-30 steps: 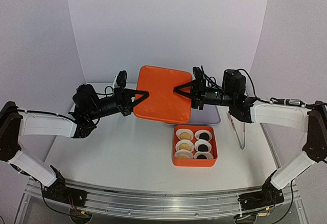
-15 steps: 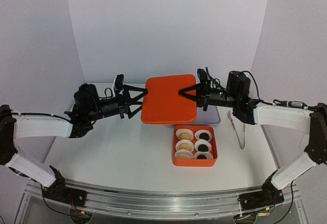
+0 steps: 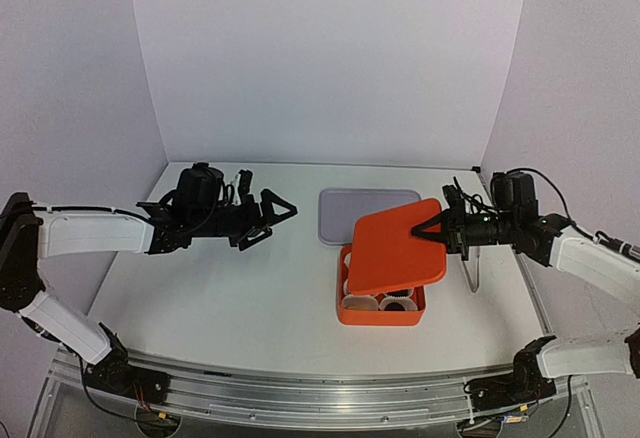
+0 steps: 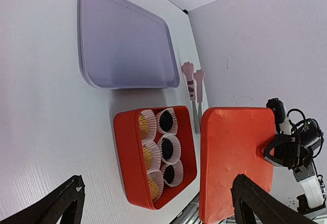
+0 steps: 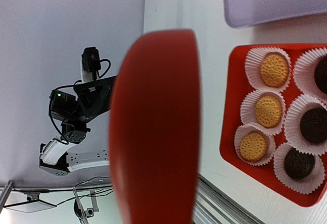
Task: Pack the cookies
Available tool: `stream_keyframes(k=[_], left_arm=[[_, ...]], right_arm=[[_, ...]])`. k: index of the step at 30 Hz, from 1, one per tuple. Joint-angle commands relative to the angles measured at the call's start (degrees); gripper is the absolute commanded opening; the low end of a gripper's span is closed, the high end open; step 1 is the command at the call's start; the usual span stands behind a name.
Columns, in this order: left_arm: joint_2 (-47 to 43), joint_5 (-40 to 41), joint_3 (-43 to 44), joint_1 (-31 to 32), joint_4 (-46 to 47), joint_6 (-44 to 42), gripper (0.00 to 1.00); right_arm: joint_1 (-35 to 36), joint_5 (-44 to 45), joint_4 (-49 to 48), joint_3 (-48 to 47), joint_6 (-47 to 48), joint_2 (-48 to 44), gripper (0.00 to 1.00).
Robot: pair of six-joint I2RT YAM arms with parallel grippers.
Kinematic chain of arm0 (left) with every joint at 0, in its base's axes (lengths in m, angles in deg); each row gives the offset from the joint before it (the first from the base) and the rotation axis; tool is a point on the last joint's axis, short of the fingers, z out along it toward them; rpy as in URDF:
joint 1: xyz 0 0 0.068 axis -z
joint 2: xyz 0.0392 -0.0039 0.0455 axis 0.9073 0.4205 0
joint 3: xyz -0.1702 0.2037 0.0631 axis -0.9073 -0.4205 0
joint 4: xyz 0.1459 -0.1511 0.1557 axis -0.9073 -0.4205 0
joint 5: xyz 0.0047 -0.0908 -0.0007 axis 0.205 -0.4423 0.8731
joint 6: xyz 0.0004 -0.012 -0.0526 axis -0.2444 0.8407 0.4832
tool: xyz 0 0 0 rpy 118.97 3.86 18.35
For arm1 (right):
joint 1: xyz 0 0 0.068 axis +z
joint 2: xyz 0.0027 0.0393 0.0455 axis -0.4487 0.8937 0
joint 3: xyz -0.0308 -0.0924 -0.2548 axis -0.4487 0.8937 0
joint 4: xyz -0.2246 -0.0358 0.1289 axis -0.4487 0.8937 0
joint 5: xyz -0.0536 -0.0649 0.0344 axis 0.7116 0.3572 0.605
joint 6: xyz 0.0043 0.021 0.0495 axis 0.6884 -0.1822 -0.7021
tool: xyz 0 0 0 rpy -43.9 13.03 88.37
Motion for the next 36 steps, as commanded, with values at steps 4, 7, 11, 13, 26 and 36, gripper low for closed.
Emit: stream_keyframes(k=[4,7,11,13,26,36], left_arm=[[10.69,-6.61,8.30,2.58,1.14,-3.10,1.00],[14.25,-9.00,10.64,3.31,1.77,-3.33,1.00],[17.68,-10.05,13.21,4.31,1.37,-4.22,1.00],[18.85,-10.63,14.15,4.55,1.31,-4.41,1.00],[23.46,-12.86,16.61,4.90,0.93,-4.77,1.00],[26.41,-13.43,18.43,5.48,0.43,-4.59,1.00]], right_arm=[[-3.94,-6.88,2.76,3.74,2.19,1.54,0.00],[-4.92,-7.60,2.43,4.45,3.66,3.36,0.00],[-5.34,-8.30,1.47,4.48,5.38,5.35,0.00],[-5.37,-8.44,0.17,4.40,5.64,6.19,0.00],[-5.39,-14.64,-15.93,3.41,1.83,16.09,0.02],[-5.43,-14.50,-21.97,3.32,0.82,21.52,0.03]])
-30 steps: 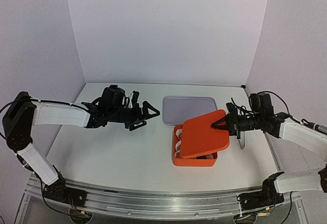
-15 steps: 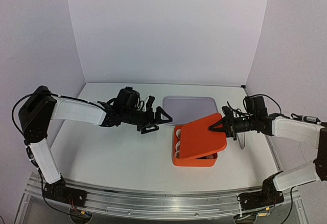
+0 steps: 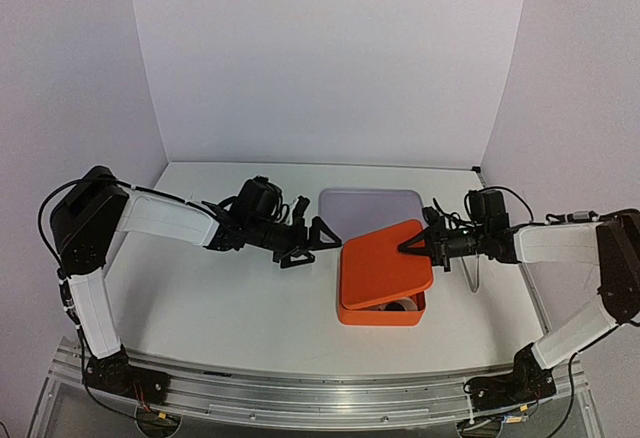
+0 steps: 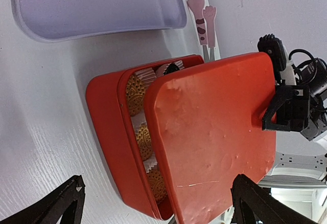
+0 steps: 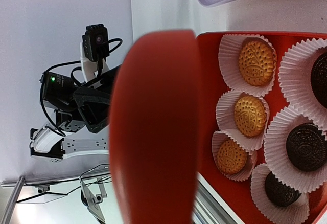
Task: Pack the cookies
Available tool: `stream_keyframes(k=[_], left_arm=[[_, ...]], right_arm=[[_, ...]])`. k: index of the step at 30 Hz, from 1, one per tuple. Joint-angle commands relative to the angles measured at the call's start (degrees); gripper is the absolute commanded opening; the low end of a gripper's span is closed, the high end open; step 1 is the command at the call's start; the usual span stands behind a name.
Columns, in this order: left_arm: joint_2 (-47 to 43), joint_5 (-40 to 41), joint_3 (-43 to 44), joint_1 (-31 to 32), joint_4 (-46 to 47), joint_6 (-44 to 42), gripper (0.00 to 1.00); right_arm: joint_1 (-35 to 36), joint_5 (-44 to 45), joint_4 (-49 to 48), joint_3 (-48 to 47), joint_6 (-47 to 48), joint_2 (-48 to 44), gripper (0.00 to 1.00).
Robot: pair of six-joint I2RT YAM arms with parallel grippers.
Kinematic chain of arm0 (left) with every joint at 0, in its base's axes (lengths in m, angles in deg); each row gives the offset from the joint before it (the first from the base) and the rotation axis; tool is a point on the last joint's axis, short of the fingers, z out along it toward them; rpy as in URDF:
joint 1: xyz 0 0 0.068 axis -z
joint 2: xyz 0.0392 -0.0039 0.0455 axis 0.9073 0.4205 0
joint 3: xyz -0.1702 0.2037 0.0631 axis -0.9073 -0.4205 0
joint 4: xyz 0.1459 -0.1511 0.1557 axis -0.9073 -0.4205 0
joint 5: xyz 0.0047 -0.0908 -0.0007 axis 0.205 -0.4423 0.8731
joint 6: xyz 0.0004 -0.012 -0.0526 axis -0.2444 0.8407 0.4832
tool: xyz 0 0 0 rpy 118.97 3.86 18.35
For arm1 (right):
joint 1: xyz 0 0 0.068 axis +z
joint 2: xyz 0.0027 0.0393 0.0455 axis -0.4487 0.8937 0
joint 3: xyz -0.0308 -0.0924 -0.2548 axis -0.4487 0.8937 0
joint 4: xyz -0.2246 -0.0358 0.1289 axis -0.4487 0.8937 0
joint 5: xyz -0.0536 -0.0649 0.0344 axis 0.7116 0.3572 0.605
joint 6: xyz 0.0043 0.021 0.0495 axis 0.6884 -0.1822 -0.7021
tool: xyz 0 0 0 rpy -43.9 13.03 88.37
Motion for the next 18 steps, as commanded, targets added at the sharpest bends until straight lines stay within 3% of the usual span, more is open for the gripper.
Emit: stream_keyframes(k=[1,18], left_arm=[[1.94,-1.26,4.17,0.64,-0.02,-0.72,1.00],[6.86,-1.85,8.71,2.01,-2.59,-1.42,0.99]], right_arm=[[-0.24,-2.20,-5.53,-1.78,-0.45,2.52,0.04],[-0.31,-0.87,-5.75,-0.57,1.35,5.55,0.09]])
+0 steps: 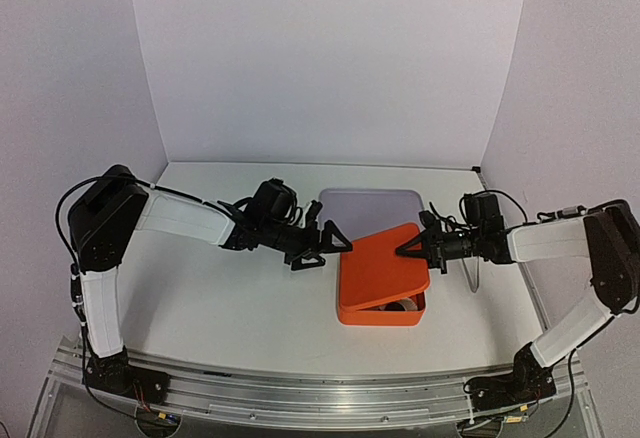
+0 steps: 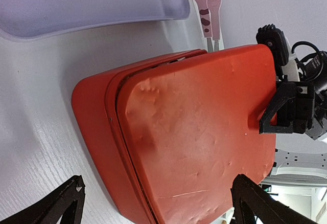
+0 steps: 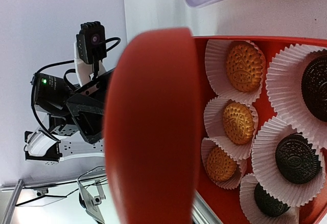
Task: Pack the cookies
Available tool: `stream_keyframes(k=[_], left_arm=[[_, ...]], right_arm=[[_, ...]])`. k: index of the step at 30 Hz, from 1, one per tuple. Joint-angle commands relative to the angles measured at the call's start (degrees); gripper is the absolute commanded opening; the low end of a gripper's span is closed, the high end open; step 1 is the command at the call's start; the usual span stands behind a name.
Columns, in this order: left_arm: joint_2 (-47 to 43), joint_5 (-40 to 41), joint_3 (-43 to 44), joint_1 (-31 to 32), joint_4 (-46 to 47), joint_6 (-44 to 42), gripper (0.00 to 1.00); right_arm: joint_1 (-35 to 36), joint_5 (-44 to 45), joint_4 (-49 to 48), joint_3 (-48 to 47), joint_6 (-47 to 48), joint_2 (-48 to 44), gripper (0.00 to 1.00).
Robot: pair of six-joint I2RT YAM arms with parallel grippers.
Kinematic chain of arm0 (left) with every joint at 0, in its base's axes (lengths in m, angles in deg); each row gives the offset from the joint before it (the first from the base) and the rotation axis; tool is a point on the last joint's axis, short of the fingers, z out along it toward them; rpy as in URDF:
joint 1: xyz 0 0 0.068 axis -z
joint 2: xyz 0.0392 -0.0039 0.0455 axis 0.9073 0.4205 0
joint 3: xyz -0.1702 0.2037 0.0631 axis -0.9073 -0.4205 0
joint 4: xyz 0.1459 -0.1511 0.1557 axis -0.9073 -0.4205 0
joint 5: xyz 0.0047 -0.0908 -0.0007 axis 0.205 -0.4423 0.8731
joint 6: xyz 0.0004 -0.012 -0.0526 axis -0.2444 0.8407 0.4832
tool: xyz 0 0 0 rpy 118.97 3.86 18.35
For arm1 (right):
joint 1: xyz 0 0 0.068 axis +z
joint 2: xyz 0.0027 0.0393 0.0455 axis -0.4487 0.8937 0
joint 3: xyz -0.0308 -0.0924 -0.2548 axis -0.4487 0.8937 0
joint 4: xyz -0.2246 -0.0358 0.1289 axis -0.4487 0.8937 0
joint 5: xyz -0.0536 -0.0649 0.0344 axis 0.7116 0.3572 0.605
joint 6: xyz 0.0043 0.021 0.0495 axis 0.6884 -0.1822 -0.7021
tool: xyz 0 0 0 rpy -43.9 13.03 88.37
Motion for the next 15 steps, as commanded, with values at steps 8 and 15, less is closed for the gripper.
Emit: stream_keyframes(k=[8,15], left_arm=[[1.21,-0.70,2.83,0.66,-1.64,-1.44,1.00],[1.03,-0.69,2.78,0.78,-1.98,-1.75,0.99]], right_arm=[[-0.59,-0.21,-2.23,0.28,1.26,1.29,0.14],[-1.14,-0.49,-2.15,1.07,1.32,1.29,0.18]])
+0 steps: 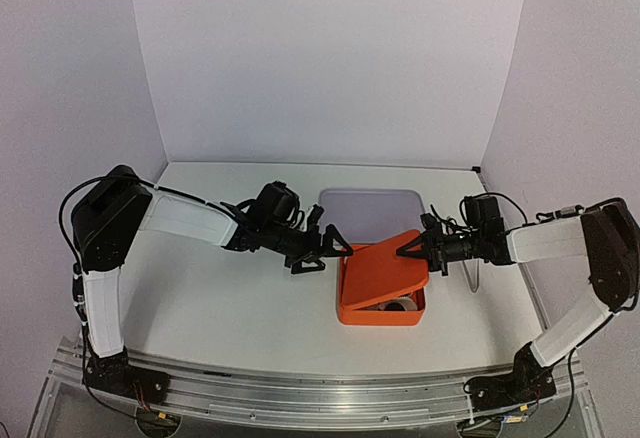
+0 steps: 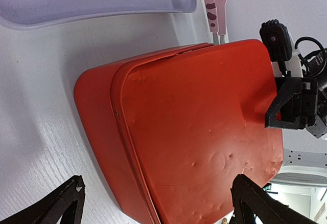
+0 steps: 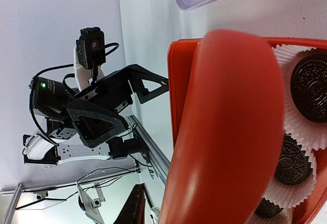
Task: Pack the cookies
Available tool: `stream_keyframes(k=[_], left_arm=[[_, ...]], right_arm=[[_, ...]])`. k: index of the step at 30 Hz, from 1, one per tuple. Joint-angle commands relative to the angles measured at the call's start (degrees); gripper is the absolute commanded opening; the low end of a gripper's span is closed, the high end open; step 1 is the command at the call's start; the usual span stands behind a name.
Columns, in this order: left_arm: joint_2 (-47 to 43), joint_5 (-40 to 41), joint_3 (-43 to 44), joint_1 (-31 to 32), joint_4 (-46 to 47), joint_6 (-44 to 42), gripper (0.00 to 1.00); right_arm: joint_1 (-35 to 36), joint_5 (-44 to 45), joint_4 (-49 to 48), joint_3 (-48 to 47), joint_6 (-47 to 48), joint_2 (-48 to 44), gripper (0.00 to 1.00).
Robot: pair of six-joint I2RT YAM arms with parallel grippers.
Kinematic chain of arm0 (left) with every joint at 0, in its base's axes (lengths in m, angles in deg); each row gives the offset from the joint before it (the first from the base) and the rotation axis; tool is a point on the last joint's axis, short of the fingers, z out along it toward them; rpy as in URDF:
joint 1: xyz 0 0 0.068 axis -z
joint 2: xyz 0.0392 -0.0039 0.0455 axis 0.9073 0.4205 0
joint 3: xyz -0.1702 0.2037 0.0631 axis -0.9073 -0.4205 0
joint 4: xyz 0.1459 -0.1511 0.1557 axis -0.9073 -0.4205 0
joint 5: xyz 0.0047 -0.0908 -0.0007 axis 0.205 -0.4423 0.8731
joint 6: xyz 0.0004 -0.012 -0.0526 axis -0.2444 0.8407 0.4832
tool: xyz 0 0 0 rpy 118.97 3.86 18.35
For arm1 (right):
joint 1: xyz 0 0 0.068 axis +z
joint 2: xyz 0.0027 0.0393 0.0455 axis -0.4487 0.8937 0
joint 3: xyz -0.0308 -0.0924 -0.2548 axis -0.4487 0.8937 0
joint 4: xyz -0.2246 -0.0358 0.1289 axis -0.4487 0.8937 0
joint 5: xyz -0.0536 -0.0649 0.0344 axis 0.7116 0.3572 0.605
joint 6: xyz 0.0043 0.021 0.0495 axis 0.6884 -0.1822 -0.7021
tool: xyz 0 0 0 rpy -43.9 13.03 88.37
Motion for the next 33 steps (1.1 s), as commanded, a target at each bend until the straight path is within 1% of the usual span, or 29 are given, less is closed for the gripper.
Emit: stream_keyframes(k=[1,3,7,12,18,23,28,33], left_arm=[[-0.06,-0.36,2.16,0.42,-0.43,-1.73,0.99],[-0.09,-0.35,2.20,0.42,-0.62,-1.87,0.99],[0.00,-0.43,2.37,0.42,-1.10,-2.28,0.99],[0.23,-0.47,2.53,0.40,-1.19,-2.54,0.99],[0.91,-0.37,2.99,0.42,-1.21,-2.49,0.99],[1.30,-0.49,3.63,0.42,-1.14,-2.42,0.98],[1.67,-0.48,4.45,0.44,-1.52,-2.77,0.98],[1.93,-0.45,4.72,0.38,-1.56,-2.70,0.98]], right_arm=[[-0.63,-1.02,-1.92,0.73,1.00,0.34,0.18],[-0.89,-1.72,-1.86,1.10,1.58,0.34,0.17],[-1.00,-5.01,-1.85,1.04,3.90,0.37,0.08],[-0.98,-5.80,-1.74,0.50,5.90,-0.46,0.09],[-0.94,-7.24,-1.90,-1.16,7.43,2.65,0.09],[-0.98,-7.21,-1.82,-0.85,8.94,0.09,0.07],[-0.96,-7.51,-1.91,-1.01,9.43,-0.14,0.07],[-0.95,-7.57,-2.12,-2.62,7.93,-0.97,0.06]])
